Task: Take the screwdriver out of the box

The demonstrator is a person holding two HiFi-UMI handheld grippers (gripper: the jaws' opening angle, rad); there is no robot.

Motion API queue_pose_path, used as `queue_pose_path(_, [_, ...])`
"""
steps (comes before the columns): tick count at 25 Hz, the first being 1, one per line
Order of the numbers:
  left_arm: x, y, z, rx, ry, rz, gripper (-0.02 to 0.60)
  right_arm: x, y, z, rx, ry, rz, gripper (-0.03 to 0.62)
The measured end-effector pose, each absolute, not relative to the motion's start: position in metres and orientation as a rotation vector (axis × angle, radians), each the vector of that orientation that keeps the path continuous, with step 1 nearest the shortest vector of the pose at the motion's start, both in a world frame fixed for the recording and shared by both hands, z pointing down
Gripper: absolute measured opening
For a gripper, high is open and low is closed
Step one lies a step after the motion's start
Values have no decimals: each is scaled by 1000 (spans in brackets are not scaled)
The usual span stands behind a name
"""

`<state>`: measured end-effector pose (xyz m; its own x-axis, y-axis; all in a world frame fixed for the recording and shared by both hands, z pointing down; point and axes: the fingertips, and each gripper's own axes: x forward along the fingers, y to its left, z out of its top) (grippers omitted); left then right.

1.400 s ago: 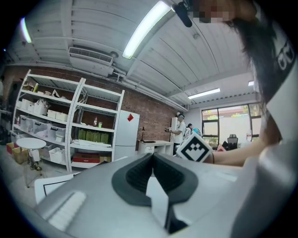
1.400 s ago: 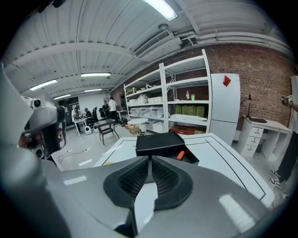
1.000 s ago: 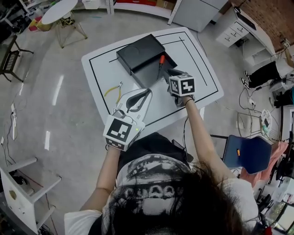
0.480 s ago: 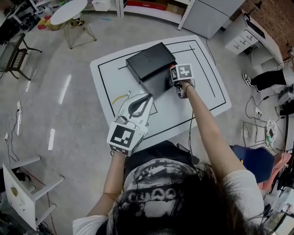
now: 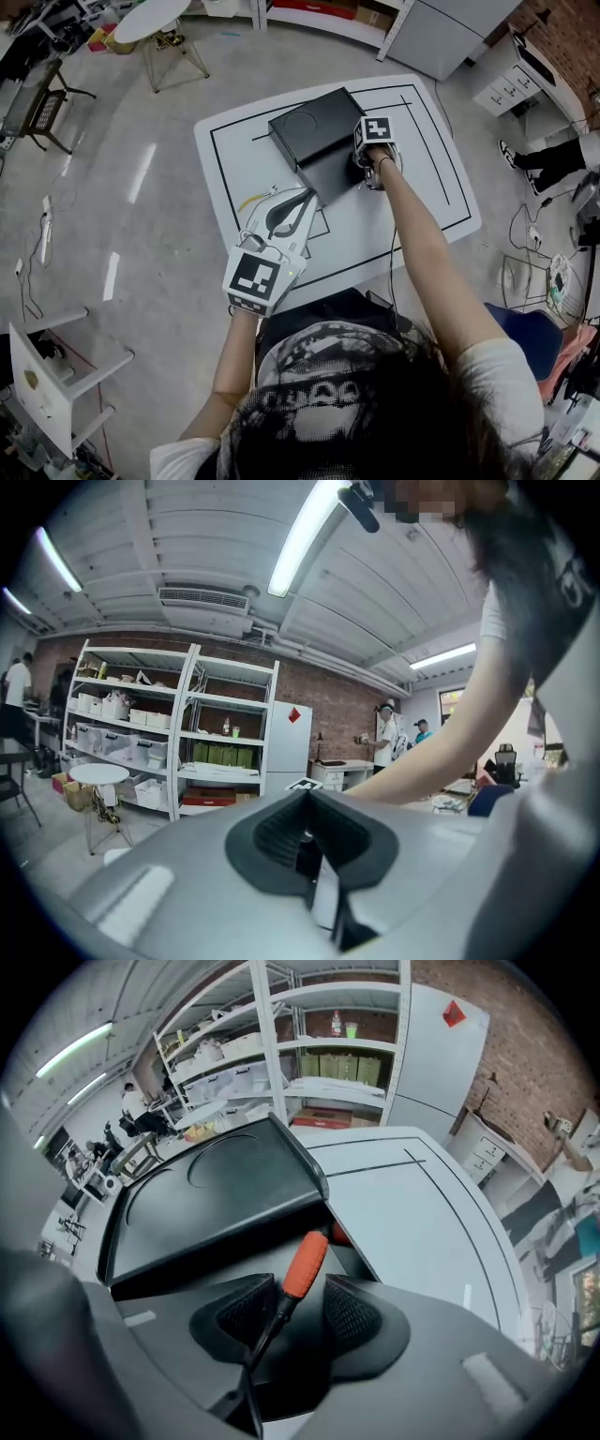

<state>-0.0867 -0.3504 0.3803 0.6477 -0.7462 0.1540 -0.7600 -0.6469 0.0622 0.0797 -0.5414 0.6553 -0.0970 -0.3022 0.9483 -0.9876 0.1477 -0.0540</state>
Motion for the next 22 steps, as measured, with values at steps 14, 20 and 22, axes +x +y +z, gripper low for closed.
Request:
queue_pose_path(14, [-99,-358,384,2684,-1327,168,0,78,-544,669,1212,-1405,985,169])
queue_pose_path(20, [-100,-357,388,2668,-1341,170,0,77,-534,670,1155,-1412,977,147])
queue_pose_path(22, [-101,-357,387,2669,-1347,172,0,77,-539,667,1167,-1458,990,139])
